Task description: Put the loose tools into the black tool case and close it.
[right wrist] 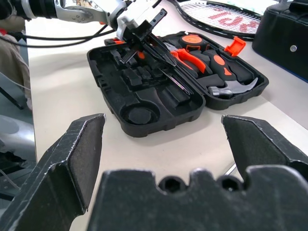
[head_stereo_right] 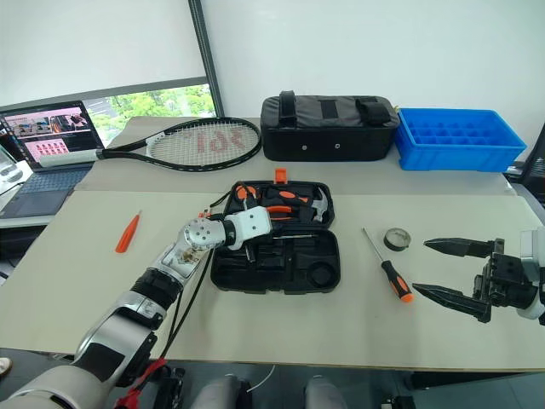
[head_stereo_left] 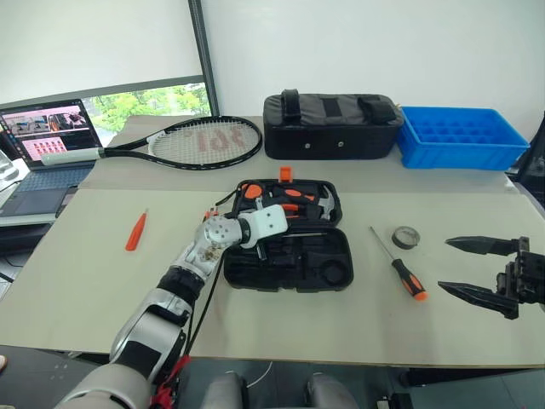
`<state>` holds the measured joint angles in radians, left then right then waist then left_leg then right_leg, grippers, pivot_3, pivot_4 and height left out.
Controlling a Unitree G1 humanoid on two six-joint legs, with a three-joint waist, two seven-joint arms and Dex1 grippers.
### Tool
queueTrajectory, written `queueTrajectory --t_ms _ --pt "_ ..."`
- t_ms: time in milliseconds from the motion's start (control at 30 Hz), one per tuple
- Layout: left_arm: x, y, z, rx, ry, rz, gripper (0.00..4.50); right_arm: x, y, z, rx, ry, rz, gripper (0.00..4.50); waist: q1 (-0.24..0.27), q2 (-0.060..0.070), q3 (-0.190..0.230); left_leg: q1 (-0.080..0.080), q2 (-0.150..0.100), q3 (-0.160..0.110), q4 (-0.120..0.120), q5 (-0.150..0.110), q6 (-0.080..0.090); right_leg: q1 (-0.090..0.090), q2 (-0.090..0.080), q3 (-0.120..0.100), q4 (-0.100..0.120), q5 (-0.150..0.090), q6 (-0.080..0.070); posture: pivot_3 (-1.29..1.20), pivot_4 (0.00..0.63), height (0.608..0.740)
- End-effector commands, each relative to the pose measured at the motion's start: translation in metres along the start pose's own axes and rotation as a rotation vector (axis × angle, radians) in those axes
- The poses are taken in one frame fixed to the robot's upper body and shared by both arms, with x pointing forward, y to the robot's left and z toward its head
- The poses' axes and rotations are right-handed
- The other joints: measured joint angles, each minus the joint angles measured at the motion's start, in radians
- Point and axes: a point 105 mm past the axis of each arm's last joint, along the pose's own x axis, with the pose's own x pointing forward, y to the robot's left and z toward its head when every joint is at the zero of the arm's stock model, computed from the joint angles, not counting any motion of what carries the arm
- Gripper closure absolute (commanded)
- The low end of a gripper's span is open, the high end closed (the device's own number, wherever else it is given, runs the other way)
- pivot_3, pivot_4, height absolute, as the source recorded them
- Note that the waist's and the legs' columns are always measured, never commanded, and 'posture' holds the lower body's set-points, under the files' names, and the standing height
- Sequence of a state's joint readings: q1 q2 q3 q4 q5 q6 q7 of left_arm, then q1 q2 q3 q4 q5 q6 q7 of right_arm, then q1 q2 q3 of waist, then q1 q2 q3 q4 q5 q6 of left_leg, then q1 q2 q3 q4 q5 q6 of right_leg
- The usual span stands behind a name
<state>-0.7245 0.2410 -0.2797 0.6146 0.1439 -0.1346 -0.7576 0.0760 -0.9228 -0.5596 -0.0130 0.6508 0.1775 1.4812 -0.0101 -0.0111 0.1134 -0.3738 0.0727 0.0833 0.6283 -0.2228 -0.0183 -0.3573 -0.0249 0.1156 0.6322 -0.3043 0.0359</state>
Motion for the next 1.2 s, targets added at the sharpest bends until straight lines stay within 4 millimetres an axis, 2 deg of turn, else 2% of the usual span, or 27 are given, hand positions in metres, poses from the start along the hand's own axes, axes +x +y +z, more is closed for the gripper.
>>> queueTrajectory --t_ms 33,133,233,433,633,867,933,1200 --pt "-0.011 0.019 0.028 -0.188 -0.192 0.076 4.47 0.001 -0.003 0.014 -0.054 -0.006 0.008 0.00 -0.004 0.000 0.000 -0.002 0.000 0.000 0.000 0.000 0.000 -0.002 0.000 0.000 0.000 0.000 0.000 0.00 0.150 0.708" --pt "-0.018 0.018 0.039 -0.249 -0.272 0.052 4.47 0.002 -0.003 0.014 -0.054 -0.008 0.009 0.00 -0.004 0.000 0.000 -0.008 0.000 -0.001 -0.001 0.000 0.000 -0.007 0.000 0.000 0.000 0.003 -0.006 0.00 0.150 0.708" --pt "-0.023 0.006 0.038 -0.247 -0.283 -0.029 4.47 0.002 -0.003 0.014 -0.056 -0.011 0.009 0.00 -0.002 0.001 0.000 -0.009 -0.001 -0.002 -0.001 0.000 0.000 -0.008 0.000 0.001 0.000 0.003 -0.006 0.00 0.150 0.708" --pt "-0.021 -0.015 0.020 -0.220 -0.187 -0.130 4.47 0.001 -0.004 0.014 -0.059 -0.008 0.004 0.00 -0.002 0.000 0.000 -0.010 -0.003 -0.002 0.000 0.000 0.000 -0.008 0.000 0.003 0.000 0.003 -0.005 0.00 0.150 0.708" --pt "-0.015 -0.020 -0.001 -0.187 -0.052 -0.147 4.47 0.000 -0.004 0.014 -0.065 -0.004 -0.001 0.00 -0.002 0.000 0.000 -0.010 -0.003 -0.003 0.000 0.000 0.000 -0.007 0.000 0.004 -0.001 0.003 -0.005 0.00 0.150 0.708" --pt "-0.008 -0.026 -0.022 -0.239 0.070 -0.168 4.47 0.003 -0.001 0.012 -0.061 0.000 0.001 0.00 -0.002 0.000 0.000 -0.008 -0.004 -0.005 0.001 0.001 0.001 -0.005 0.000 0.003 0.000 0.003 -0.005 0.00 0.150 0.708" --pt "-0.007 -0.028 -0.025 -0.254 0.084 -0.179 4.47 0.003 -0.001 0.012 -0.060 0.002 0.000 0.00 -0.003 0.000 0.000 -0.006 -0.005 -0.006 0.001 0.001 0.001 -0.001 0.000 0.003 0.000 -0.001 0.001 0.00 0.150 0.708" --pt "-0.007 -0.036 -0.031 -0.342 0.124 -0.211 4.47 0.005 0.001 0.004 -0.038 0.030 -0.008 0.00 -0.006 0.000 0.000 0.000 -0.005 -0.007 0.001 0.001 0.001 0.004 0.000 0.003 0.000 -0.001 0.002 0.00 0.150 0.708"
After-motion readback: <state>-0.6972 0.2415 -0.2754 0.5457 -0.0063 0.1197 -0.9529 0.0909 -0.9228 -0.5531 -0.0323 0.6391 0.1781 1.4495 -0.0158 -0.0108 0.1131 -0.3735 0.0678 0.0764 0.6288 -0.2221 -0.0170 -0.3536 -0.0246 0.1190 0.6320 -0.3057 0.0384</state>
